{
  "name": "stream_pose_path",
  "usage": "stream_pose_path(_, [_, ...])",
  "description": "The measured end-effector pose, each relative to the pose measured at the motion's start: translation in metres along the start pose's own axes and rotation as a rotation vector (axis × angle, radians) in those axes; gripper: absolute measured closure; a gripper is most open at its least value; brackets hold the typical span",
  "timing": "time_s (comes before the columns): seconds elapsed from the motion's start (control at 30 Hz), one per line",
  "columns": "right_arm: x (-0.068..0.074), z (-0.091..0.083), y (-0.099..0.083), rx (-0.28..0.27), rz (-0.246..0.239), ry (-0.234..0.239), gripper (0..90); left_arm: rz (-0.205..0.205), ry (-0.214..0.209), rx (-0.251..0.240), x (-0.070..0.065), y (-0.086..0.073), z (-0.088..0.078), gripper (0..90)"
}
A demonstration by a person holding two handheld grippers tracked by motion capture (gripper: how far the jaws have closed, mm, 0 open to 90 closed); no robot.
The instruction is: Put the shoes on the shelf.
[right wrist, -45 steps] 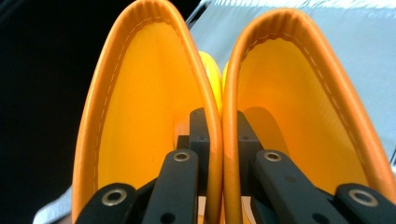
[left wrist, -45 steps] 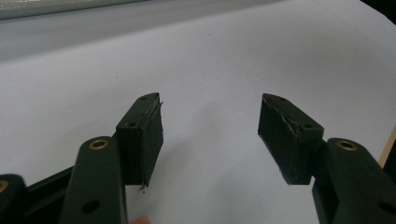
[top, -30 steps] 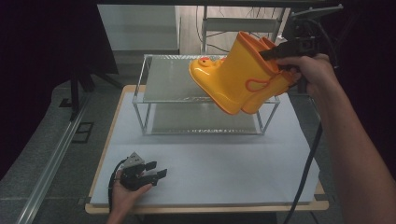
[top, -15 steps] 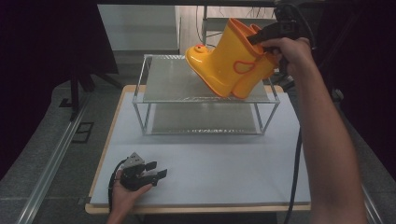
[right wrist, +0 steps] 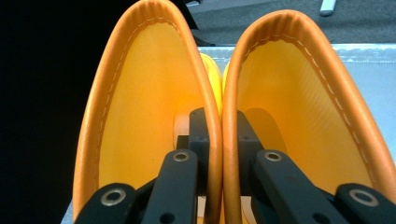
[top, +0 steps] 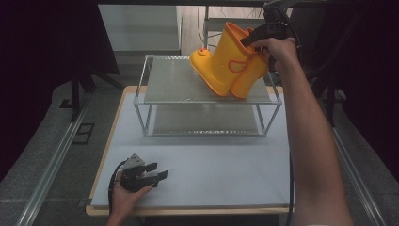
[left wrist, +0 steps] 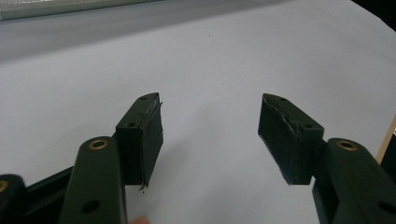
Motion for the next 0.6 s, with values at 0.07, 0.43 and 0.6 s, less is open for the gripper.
stream_pose_path(0.07, [-0.001,0.001,0.000,0.001,0.005,-0.013,81.7,0.001,-0.001,0.000,0.000,0.000,0.000,39.8])
stream_pose_path(0.43, [0.017,0.011,0.006,-0.035,-0.023,0.006,69.2,0.002,0.001,-0.002,0.000,0.000,-0.001,39.8])
stream_pose_path(0.6, [0.029,0.001,0.020,-0.092,-0.048,0.026,67.9,0.001,0.001,0.000,0.001,0.000,-0.001,39.8])
Point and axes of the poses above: each handheld gripper's, and its own axes: z roughly forward along the jaws, y roughly out of its top, x roughly to its left, the point moved 8 cm from there along z, roughly forward along the jaws, and after that the axes turned 15 degrees about -x, right-handed, at the moved point
